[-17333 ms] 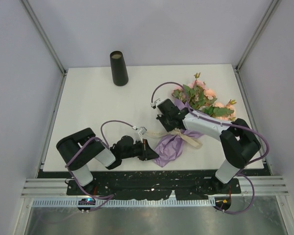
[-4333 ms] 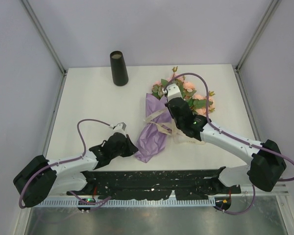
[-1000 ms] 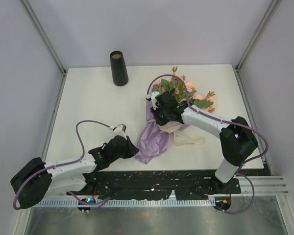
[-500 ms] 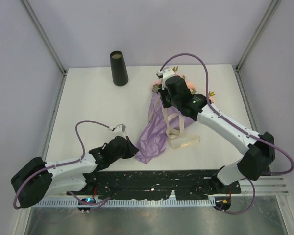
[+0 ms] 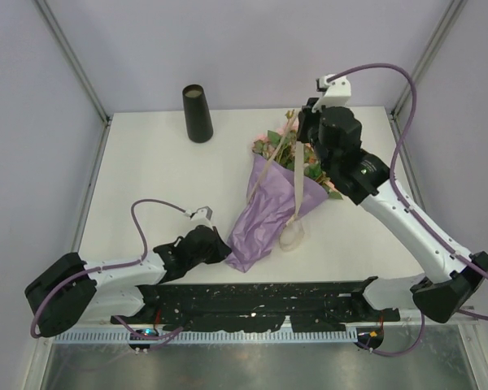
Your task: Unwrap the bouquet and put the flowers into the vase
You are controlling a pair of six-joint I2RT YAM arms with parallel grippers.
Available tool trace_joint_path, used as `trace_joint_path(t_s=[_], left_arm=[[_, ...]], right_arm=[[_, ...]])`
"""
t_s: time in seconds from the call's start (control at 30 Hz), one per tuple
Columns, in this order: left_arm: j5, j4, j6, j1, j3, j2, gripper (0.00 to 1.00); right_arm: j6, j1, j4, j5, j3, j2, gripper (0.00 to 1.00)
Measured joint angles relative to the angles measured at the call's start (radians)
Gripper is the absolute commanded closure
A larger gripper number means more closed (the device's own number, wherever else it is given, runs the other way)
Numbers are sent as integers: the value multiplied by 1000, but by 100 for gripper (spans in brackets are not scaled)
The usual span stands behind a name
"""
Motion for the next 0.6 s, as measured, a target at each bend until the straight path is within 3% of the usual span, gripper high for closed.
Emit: trace_joint_path(t_s=[0.4,0.6], left_arm=[[-7,1,0,-4,5,18,100],[-7,-9,1,-11,27,38,100]], right_arm=[[-90,-39,249,151,270,-89,95],[-200,-39,407,209,299,-129,95]])
